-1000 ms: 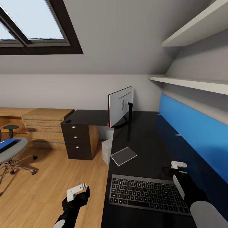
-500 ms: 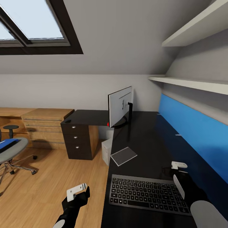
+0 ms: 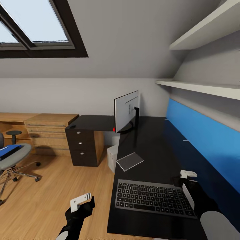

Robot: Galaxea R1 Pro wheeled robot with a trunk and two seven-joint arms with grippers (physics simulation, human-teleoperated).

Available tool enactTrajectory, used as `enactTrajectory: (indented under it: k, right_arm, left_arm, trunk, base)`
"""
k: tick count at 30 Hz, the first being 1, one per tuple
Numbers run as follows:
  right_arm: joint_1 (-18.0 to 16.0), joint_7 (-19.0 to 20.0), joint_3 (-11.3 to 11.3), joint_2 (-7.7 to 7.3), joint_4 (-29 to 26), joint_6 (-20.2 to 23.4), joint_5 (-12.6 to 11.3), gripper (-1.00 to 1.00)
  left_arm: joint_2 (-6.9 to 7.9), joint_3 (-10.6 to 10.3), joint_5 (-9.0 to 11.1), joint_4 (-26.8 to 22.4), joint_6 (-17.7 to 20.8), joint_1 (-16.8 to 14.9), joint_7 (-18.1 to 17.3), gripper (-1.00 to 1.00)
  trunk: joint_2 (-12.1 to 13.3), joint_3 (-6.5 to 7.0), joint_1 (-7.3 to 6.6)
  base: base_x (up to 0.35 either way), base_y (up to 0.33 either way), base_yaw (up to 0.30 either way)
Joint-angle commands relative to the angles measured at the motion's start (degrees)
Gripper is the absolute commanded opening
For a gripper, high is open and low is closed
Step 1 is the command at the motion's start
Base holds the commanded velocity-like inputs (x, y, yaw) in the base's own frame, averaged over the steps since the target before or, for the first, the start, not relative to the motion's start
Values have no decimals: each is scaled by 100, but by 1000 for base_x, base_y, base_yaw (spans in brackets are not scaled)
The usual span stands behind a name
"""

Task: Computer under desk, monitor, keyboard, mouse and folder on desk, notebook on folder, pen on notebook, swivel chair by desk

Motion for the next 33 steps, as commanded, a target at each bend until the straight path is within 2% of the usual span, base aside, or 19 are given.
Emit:
enactTrajectory:
  k: [1,6,21,33]
  right_arm:
    - [-3,-16,0,0,-9,32,-6,100]
    - [-5,-17,0,2,-9,32,-6,100]
    - [-6,-27,0,1,0,33,-6,100]
    - [-6,-27,0,0,-9,33,-2,100]
  left_arm:
    - [4,-9,32,-10,18,-2,38,100]
    - [2,-13,32,-10,19,-4,34,100]
    - [0,-15,33,-10,20,-3,35,100]
    - [3,-122,40,-10,35,-2,41,100]
  trunk:
    - [-3,-5,-2]
    - [-3,-5,-2]
    - [-3,-5,-2]
    - [-3,-5,-2]
  base:
    - [-254,0,0]
    - [-240,0,0]
    - [-88,0,0]
    - [-105,0,0]
